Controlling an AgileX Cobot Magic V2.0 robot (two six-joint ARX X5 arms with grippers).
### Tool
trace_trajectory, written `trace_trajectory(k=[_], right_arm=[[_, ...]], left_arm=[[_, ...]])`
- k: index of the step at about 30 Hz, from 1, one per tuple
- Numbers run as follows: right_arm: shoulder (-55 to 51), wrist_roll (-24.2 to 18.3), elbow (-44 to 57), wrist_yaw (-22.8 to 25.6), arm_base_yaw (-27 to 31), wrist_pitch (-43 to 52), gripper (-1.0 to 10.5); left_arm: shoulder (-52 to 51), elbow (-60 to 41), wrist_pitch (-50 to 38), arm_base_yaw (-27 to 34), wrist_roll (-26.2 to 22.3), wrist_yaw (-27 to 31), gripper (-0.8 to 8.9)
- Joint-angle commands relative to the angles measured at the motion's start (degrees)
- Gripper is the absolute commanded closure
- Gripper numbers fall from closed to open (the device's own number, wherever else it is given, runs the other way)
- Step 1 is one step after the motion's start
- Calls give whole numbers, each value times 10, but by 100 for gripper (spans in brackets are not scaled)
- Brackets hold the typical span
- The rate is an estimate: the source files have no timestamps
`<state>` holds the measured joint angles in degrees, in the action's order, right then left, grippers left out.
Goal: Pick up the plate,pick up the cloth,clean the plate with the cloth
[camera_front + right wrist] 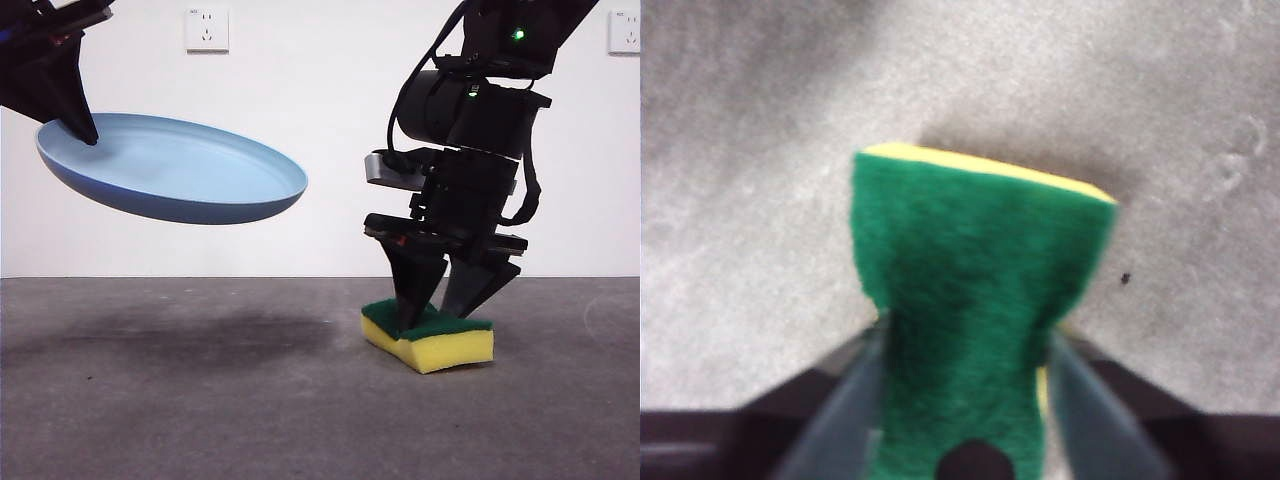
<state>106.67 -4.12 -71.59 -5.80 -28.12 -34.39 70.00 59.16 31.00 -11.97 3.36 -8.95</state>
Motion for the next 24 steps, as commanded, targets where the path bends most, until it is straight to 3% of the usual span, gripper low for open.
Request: trace_trajectory(k=[1, 3, 7, 13, 24], right_arm=[[9, -4, 0, 2, -1, 0, 794], [14, -5, 0, 2, -1, -2, 799], [29, -5, 0, 2, -1, -9, 952], [25, -3, 0, 2, -12, -16, 958], [-172, 42, 0, -1, -47, -21, 959]], left_arm=[[1, -6, -3, 0, -6, -1, 821], [1, -6, 0, 0, -6, -1, 821], [1, -6, 3, 0, -6, -1, 821], [2, -6, 4, 0, -6, 0, 821], [23, -6, -4, -23, -3, 9, 821]])
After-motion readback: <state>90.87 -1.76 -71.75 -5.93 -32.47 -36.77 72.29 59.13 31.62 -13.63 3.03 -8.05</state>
